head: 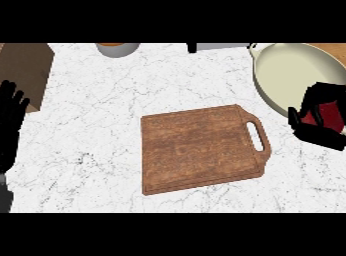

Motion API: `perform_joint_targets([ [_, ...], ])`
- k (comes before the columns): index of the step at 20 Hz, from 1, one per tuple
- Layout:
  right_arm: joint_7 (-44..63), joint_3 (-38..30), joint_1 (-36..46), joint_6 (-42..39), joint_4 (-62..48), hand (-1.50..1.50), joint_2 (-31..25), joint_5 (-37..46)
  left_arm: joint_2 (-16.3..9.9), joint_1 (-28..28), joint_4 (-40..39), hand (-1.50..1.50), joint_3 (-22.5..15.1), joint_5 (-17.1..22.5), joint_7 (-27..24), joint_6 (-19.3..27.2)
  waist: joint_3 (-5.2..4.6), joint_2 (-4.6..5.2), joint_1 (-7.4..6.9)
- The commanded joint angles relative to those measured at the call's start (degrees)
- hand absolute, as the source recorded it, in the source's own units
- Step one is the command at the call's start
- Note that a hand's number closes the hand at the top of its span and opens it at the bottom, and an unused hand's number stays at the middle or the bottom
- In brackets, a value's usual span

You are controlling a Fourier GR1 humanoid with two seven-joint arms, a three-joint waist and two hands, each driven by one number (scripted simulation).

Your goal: Pick the pear from the cutting board and place it in the pot

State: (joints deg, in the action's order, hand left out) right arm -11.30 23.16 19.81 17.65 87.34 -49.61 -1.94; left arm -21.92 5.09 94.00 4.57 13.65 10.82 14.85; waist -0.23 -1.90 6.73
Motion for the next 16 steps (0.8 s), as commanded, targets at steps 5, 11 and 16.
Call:
perform_joint_targets([
  [5,6.8,-18.2,-12.3,-3.8,12.8,1.50,-12.9,-13.3,1.8,4.4,-0.9,0.00,-3.0,-1.3,0.6,-1.3,0.20,1.52,-4.09],
  [11,6.2,-20.0,-12.6,-4.6,4.7,1.50,-4.2,-10.0,2.2,1.7,3.1,0.00,-2.0,-1.0,1.4,-3.2,0.24,1.84,-6.87],
  [16,3.6,-24.8,-4.7,-12.5,-6.2,1.50,-2.0,-13.6,4.7,7.3,-2.3,0.00,-3.9,-4.3,1.3,-1.9,0.25,2.03,-6.99],
])
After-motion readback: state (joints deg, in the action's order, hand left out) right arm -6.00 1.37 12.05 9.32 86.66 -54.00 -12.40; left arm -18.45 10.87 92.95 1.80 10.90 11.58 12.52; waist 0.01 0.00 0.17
